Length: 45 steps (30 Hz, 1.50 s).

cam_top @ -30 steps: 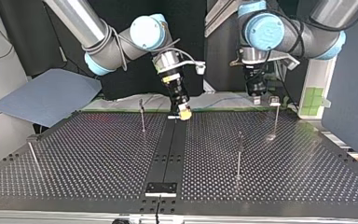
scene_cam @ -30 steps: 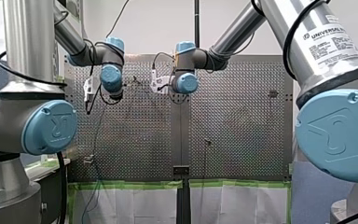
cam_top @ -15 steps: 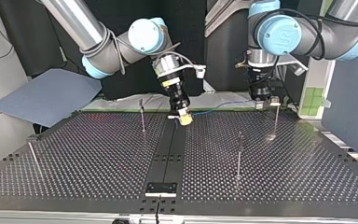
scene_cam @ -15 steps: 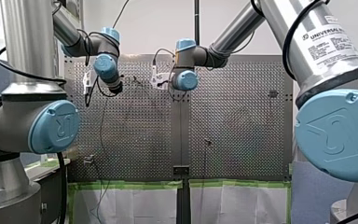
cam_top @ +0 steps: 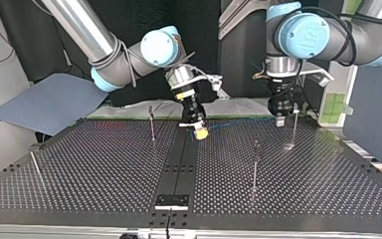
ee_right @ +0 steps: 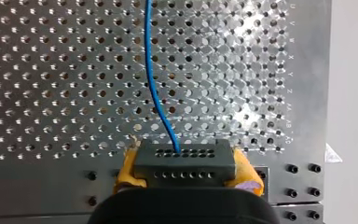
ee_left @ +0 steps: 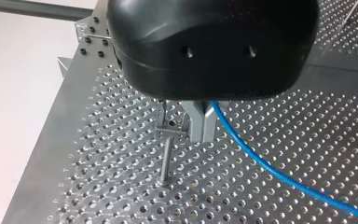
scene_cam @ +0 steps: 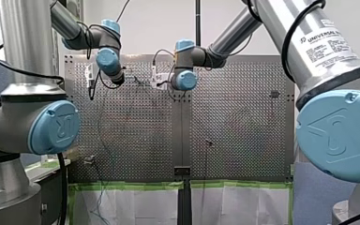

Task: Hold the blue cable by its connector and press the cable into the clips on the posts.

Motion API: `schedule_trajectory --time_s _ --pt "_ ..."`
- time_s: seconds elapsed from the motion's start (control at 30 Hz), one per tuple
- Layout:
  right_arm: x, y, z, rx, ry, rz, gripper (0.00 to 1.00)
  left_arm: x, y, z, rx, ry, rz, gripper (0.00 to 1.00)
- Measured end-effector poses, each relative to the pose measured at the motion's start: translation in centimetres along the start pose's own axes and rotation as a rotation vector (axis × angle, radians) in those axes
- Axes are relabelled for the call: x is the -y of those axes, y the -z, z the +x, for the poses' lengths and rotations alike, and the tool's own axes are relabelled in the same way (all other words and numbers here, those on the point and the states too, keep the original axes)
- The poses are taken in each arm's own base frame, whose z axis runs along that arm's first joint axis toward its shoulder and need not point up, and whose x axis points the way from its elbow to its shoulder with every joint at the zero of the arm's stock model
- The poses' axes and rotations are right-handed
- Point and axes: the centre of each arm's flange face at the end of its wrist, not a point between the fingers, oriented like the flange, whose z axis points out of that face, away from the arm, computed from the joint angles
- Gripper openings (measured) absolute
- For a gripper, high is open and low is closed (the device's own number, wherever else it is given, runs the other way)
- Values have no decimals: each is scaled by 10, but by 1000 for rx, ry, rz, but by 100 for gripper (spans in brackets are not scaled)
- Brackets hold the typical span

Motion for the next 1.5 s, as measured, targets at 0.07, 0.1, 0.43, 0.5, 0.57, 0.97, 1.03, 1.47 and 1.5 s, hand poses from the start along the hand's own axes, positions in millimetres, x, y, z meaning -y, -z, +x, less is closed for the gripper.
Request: schedule_trajectory --time_s 0.07,0.1,0.43,0.5,0.57,0.97,1.03,1.47,1.5 --pt "-2 -3 4 -4 -4 -2 0 -1 0 -3 10 4 -2 2" --pt "-3 -5 7 -8 -7 -4 0 -1 1 -5 20 8 -5 2" --pt "-14 -14 11 -17 -13 -16 0 -2 -3 -16 111 49 -53 2" --pt "-16 -15 9 -14 -15 -16 0 -2 -7 -14 117 51 -61 2" --pt "-18 -16 7 -13 -17 -14 0 -1 -10 -13 116 50 -64 2" --pt "-15 -31 3 1 -29 11 0 15 -36 -10 106 37 -58 2" --pt "-17 -33 6 -2 -31 11 0 18 -40 -10 104 36 -61 2" --pt "-21 -45 13 -17 -93 24 0 35 -55 -1 92 31 -49 2" --pt "-21 -46 11 -15 -94 25 0 36 -56 0 90 31 -48 2"
